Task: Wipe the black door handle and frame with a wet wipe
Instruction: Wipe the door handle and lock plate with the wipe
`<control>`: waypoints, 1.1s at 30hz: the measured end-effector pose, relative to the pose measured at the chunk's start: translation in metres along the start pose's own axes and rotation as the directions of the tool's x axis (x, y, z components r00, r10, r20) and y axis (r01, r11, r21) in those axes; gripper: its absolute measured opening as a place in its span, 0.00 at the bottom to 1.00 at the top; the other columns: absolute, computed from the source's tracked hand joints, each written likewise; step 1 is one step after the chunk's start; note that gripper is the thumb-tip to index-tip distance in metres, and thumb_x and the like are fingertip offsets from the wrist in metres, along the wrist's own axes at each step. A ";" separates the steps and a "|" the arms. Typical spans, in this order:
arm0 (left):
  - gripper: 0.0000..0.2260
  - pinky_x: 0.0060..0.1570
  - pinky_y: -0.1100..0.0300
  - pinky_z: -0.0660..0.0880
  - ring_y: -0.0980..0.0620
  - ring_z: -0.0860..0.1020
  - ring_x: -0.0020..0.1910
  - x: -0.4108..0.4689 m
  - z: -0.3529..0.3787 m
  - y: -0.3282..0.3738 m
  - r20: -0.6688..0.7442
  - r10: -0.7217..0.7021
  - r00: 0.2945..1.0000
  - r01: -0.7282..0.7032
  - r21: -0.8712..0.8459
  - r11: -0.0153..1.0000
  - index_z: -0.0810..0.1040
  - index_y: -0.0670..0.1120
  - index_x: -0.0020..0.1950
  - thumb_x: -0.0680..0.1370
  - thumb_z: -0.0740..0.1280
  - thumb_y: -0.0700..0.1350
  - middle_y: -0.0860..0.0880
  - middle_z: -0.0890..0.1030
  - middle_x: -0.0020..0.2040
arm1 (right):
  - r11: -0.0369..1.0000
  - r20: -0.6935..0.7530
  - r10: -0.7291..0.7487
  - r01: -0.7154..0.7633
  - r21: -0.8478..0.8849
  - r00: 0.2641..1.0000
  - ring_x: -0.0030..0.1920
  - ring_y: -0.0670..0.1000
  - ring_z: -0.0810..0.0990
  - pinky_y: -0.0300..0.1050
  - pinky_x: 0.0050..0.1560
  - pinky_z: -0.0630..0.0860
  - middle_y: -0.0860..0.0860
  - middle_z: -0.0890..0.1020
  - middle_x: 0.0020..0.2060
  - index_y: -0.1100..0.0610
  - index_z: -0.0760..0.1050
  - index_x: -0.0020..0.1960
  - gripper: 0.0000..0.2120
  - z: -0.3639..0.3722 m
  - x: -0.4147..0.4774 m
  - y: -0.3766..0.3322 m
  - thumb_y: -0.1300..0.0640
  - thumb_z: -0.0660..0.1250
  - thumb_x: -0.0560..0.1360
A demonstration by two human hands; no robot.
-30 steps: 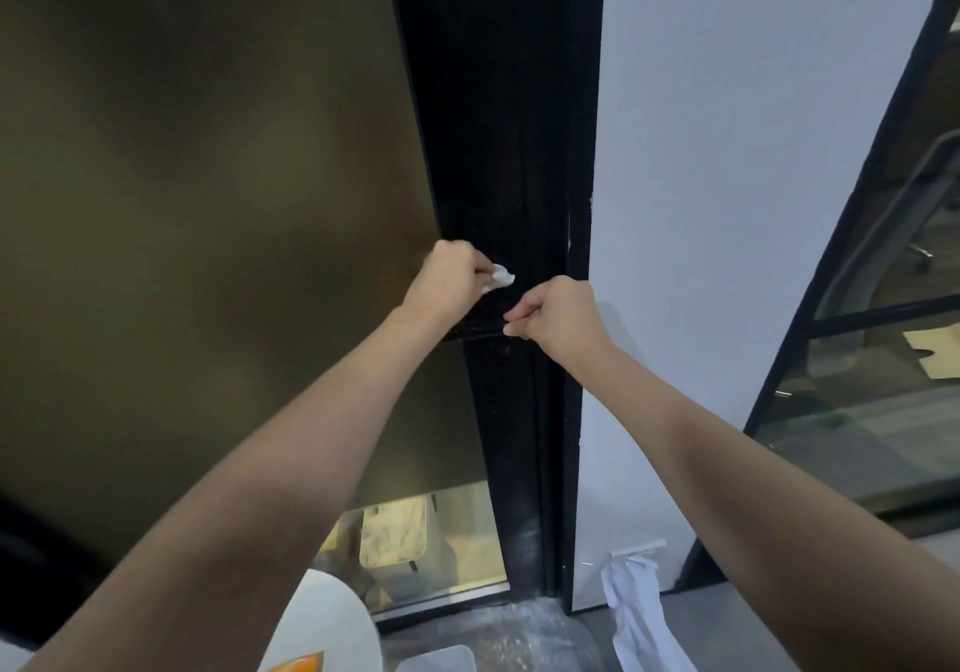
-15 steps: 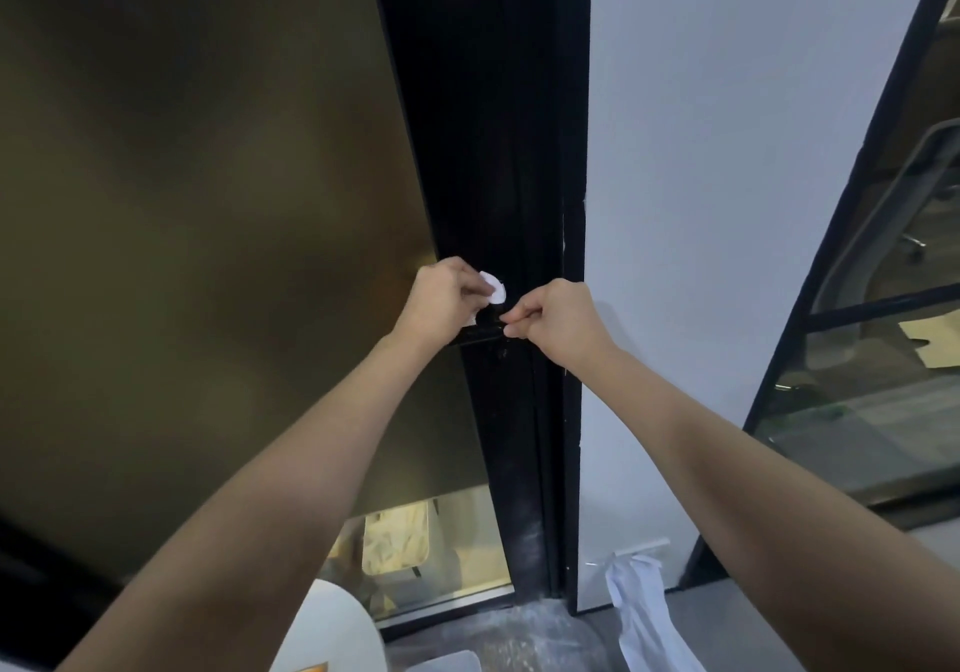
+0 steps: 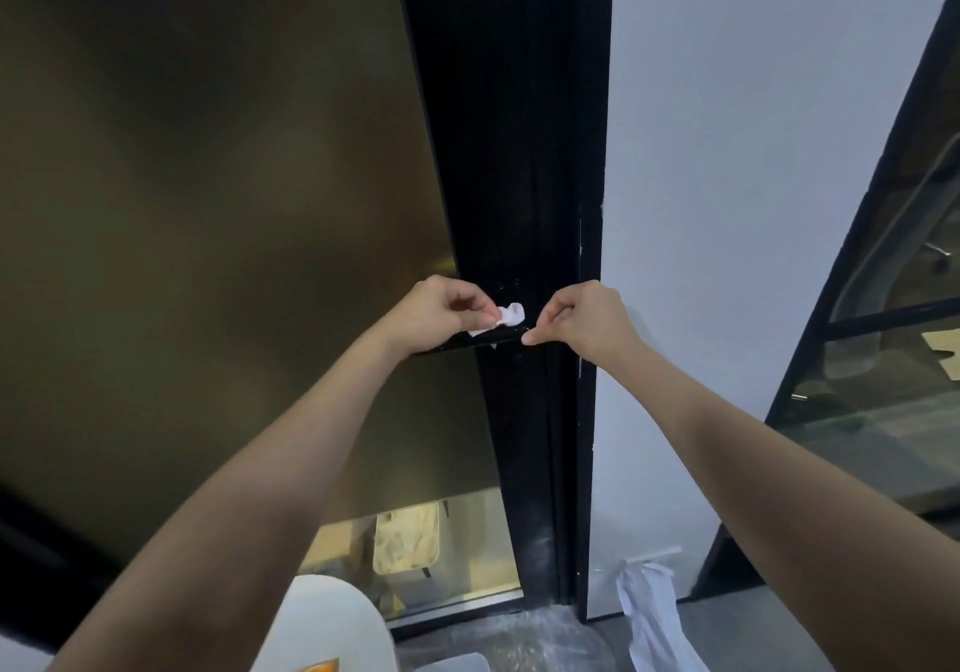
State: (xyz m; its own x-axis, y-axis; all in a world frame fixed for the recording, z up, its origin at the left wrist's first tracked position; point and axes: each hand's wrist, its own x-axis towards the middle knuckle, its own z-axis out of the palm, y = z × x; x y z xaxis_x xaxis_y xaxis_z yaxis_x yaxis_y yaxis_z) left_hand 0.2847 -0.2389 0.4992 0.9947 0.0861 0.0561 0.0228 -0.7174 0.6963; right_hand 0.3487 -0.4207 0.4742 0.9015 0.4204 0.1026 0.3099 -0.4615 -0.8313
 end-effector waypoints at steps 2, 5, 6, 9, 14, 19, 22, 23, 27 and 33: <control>0.02 0.50 0.68 0.70 0.66 0.79 0.40 -0.005 -0.016 0.000 0.105 -0.027 0.994 0.032 -0.045 0.998 0.84 0.48 0.44 0.72 0.72 0.42 0.57 0.83 0.39 | 0.997 0.041 0.004 -0.007 0.074 0.999 0.35 0.44 0.77 0.25 0.31 0.70 0.49 0.81 0.34 0.59 0.81 0.42 0.07 -0.002 0.000 0.003 0.55 0.72 0.71; 0.03 0.52 0.68 0.71 0.68 0.78 0.42 -0.002 -0.014 0.003 0.130 -0.056 0.990 0.061 -0.035 0.998 0.84 0.50 0.42 0.70 0.74 0.43 0.59 0.83 0.38 | 0.985 0.029 0.057 -0.061 0.163 0.998 0.36 0.47 0.77 0.28 0.31 0.70 0.56 0.83 0.46 0.61 0.79 0.54 0.11 0.003 0.002 0.003 0.56 0.62 0.79; 0.04 0.50 0.68 0.71 0.66 0.77 0.40 0.001 -0.006 0.005 0.100 -0.045 0.994 0.047 -0.024 0.999 0.83 0.50 0.42 0.69 0.75 0.43 0.59 0.82 0.37 | 0.983 0.018 0.058 -0.060 0.173 0.998 0.37 0.48 0.77 0.30 0.33 0.71 0.56 0.83 0.48 0.61 0.78 0.55 0.11 0.005 0.002 0.003 0.57 0.61 0.79; 0.12 0.40 0.68 0.69 0.58 0.73 0.43 0.006 0.024 0.006 0.043 0.028 0.999 -0.032 0.098 0.995 0.76 0.48 0.47 0.69 0.75 0.42 0.54 0.76 0.44 | 0.990 0.012 -0.014 0.012 0.139 1.000 0.39 0.47 0.78 0.36 0.42 0.76 0.54 0.82 0.46 0.60 0.80 0.55 0.11 0.010 0.002 -0.003 0.58 0.67 0.75; 0.13 0.45 0.73 0.67 0.60 0.76 0.48 -0.013 0.013 -0.018 -0.088 0.115 0.989 -0.095 0.206 0.974 0.79 0.45 0.53 0.71 0.73 0.45 0.51 0.80 0.49 | 0.996 0.078 -0.060 0.065 -0.053 0.995 0.48 0.46 0.79 0.26 0.40 0.68 0.54 0.84 0.49 0.60 0.82 0.51 0.10 0.000 0.003 -0.012 0.61 0.72 0.71; 0.10 0.40 0.80 0.68 0.69 0.77 0.40 -0.042 0.005 -0.046 -0.388 -0.047 0.920 0.052 0.003 0.999 0.84 0.49 0.50 0.70 0.74 0.47 0.57 0.82 0.40 | 0.979 0.120 -0.063 0.084 -0.183 0.991 0.54 0.50 0.81 0.34 0.53 0.70 0.55 0.84 0.50 0.62 0.82 0.50 0.12 -0.003 0.008 -0.021 0.63 0.75 0.67; 0.10 0.46 0.74 0.74 0.62 0.80 0.43 -0.046 0.026 -0.046 -0.497 -0.266 0.826 0.054 -0.400 0.915 0.84 0.46 0.51 0.70 0.74 0.45 0.54 0.83 0.41 | 0.959 0.170 -0.094 0.136 -0.250 0.981 0.51 0.50 0.81 0.34 0.51 0.71 0.56 0.84 0.47 0.63 0.83 0.48 0.12 -0.004 0.013 -0.029 0.65 0.76 0.65; 0.09 0.48 0.69 0.78 0.60 0.81 0.42 -0.047 0.033 -0.046 -0.488 -0.349 0.800 0.018 -0.562 0.827 0.83 0.43 0.51 0.72 0.73 0.43 0.51 0.83 0.42 | 0.950 0.187 -0.105 0.154 -0.272 0.977 0.51 0.50 0.81 0.35 0.51 0.72 0.56 0.84 0.47 0.63 0.83 0.47 0.12 -0.004 0.013 -0.030 0.66 0.76 0.64; 0.04 0.47 0.63 0.80 0.51 0.83 0.41 -0.049 0.057 -0.039 -0.469 -0.579 0.667 -0.132 -0.839 0.527 0.81 0.40 0.47 0.76 0.68 0.40 0.43 0.83 0.44 | 0.914 0.227 -0.124 0.201 -0.353 0.966 0.52 0.51 0.82 0.41 0.57 0.76 0.56 0.84 0.48 0.63 0.83 0.47 0.12 -0.003 0.017 -0.035 0.65 0.77 0.64; 0.04 0.44 0.62 0.81 0.53 0.81 0.36 -0.055 0.107 -0.037 -0.530 -0.595 0.604 -0.160 -0.813 0.561 0.82 0.43 0.45 0.76 0.68 0.41 0.46 0.82 0.38 | 0.911 0.270 -0.137 0.229 -0.344 0.953 0.50 0.50 0.82 0.36 0.50 0.76 0.56 0.85 0.46 0.62 0.83 0.46 0.12 -0.007 0.022 -0.035 0.63 0.78 0.63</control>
State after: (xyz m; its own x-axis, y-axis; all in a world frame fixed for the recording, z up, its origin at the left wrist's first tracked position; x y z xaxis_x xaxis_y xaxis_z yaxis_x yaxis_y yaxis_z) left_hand 0.2401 -0.2915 0.3939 0.5346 0.8451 -0.0017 -0.2276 0.1459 0.9628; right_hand 0.3597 -0.4010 0.5093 0.7347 0.6754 0.0643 0.5926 -0.5927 -0.5454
